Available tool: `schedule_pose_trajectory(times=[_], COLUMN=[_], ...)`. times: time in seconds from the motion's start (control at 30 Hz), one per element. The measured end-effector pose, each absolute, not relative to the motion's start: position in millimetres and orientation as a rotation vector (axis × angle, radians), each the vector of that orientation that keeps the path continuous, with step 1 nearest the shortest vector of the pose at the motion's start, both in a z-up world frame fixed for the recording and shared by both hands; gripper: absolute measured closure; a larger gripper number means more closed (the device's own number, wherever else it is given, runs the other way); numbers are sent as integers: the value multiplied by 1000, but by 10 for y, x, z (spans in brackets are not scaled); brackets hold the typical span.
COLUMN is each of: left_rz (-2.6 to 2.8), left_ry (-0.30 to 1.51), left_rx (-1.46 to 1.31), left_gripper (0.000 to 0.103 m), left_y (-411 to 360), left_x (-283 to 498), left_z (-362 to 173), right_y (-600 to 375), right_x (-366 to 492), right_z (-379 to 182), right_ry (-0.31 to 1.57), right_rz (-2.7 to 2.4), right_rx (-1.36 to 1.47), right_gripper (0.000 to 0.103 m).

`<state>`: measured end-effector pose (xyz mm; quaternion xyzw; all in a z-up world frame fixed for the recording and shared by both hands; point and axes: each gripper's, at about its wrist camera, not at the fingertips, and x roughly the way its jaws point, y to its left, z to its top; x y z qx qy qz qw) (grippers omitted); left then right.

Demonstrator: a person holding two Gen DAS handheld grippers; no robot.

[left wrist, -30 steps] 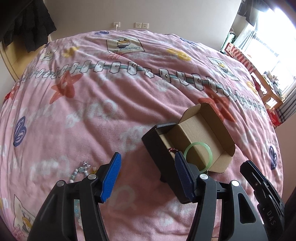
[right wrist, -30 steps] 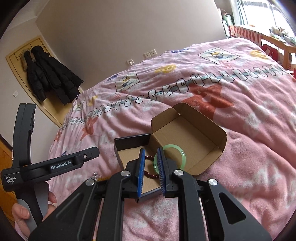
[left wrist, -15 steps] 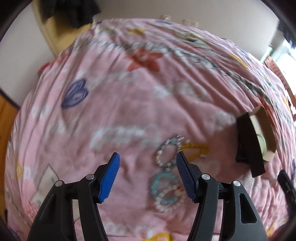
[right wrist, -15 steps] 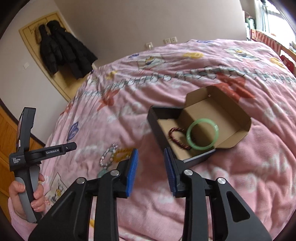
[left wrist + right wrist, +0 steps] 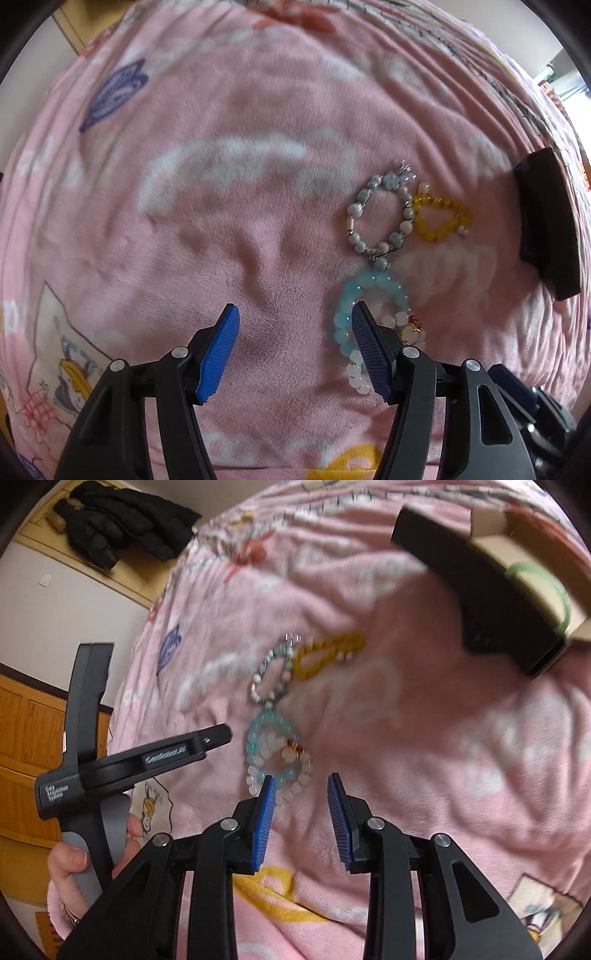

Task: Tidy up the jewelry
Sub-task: 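Grasp the light blue bracelet with the left tool while the right tool grasps the white bracelet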

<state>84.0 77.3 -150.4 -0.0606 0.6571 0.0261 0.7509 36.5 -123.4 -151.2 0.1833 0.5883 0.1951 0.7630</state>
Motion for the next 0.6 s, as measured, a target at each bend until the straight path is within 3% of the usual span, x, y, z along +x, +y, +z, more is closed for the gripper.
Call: schedule_pose_trajectory(times=[0.6], left_rz=[22], left_ry=[1462], left_rx=[-136], left_gripper=[39], left_y=[792], left_x=[1016], left_z=[-1801], right_y=[-1092], right_x=[618], right_z=[-2022], right_ry=[1377], right_rz=[405], right_rx=[474], right_gripper=[76])
